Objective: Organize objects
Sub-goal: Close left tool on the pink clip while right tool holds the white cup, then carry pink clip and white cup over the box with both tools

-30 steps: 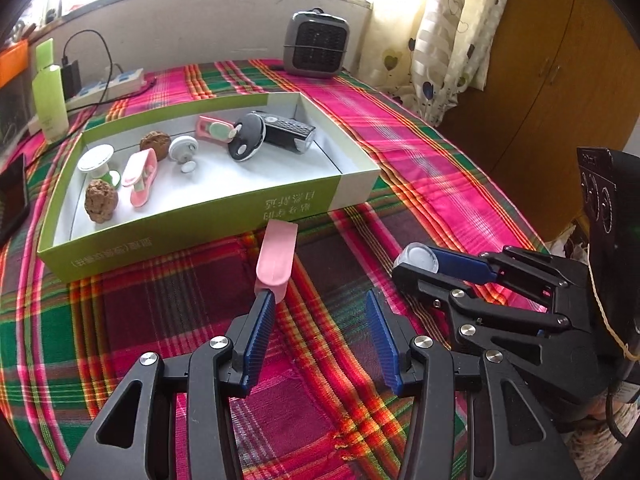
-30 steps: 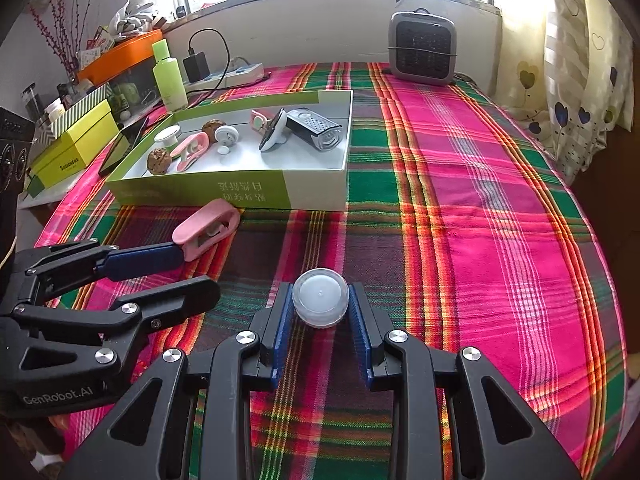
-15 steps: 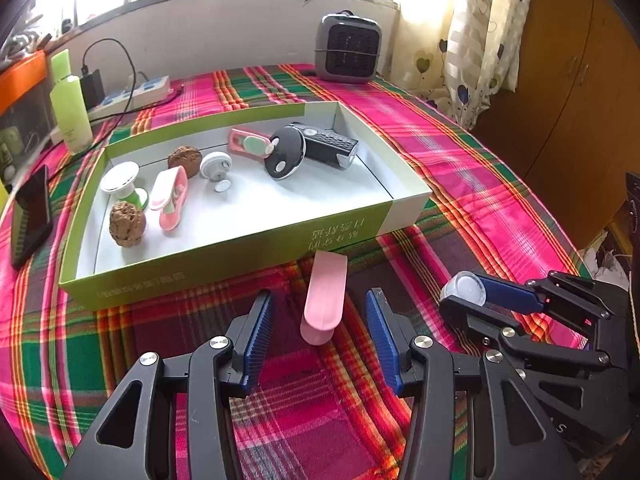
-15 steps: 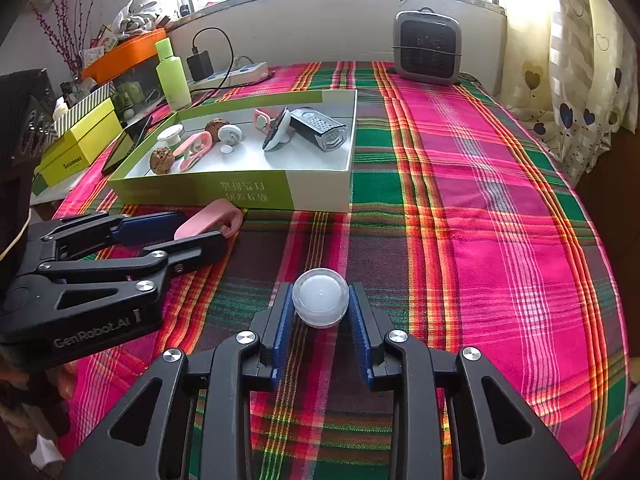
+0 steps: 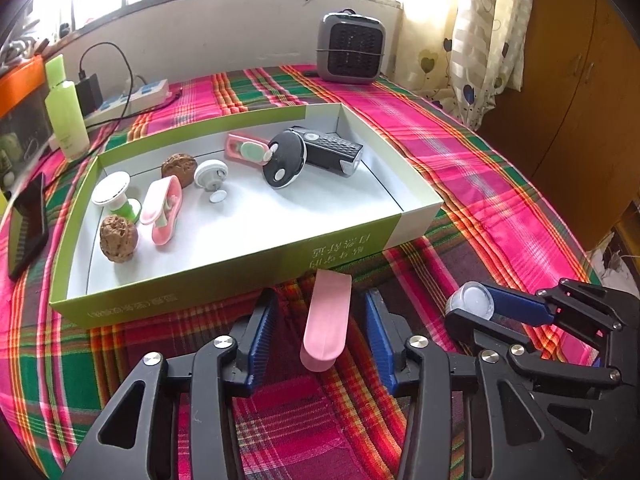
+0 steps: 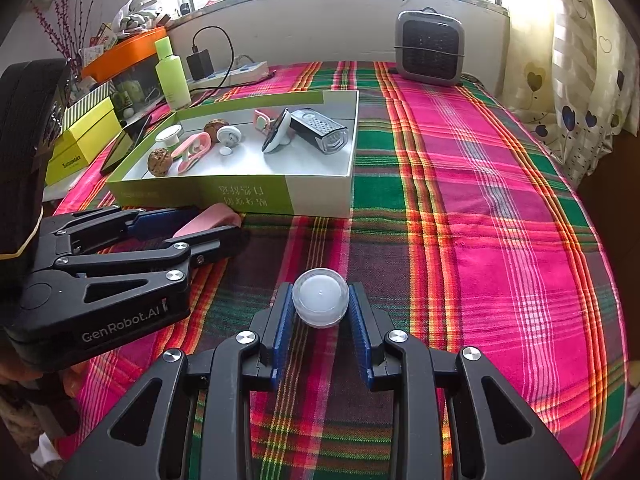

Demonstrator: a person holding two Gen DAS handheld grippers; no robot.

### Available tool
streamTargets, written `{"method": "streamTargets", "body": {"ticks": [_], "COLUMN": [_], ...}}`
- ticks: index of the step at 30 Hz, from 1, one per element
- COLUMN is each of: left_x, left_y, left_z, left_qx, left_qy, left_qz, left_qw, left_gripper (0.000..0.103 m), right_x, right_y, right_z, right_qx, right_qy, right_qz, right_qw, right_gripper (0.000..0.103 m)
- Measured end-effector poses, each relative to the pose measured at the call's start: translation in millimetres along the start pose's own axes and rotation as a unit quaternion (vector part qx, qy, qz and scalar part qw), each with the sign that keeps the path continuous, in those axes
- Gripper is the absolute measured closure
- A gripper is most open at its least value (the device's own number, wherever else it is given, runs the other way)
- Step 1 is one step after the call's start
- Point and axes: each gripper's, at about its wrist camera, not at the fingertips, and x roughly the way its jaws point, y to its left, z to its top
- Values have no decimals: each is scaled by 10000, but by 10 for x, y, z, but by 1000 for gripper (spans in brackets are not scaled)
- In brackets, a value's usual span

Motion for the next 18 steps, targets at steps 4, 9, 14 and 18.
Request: {"method": "streamTargets", "body": {"ticks": [4,9,14,18], "left_x": [9,8,7,2], "left_y": [-3,10,20,35], "left_z": [11,12,13,12], "left_qx": [16,-8,-39,-95], "left_qy": [-20,-25,-31,-30], "left_qz": [68,106,131,161], "left_qw": [10000,9999,9999,9998], "left_gripper": [74,79,82,87], "right_x": [0,22,34,32], "right_y": [0,-4,-6,-6], "right_z": [0,17,25,24], "right_qx": [-6,-24,-32,-35], "right_qy": [2,12,17,18], "right_qz": [-4,-12,-18,-21], "right_qw": [10000,10000,10000,10000], "right_gripper": [74,74,74,74]}}
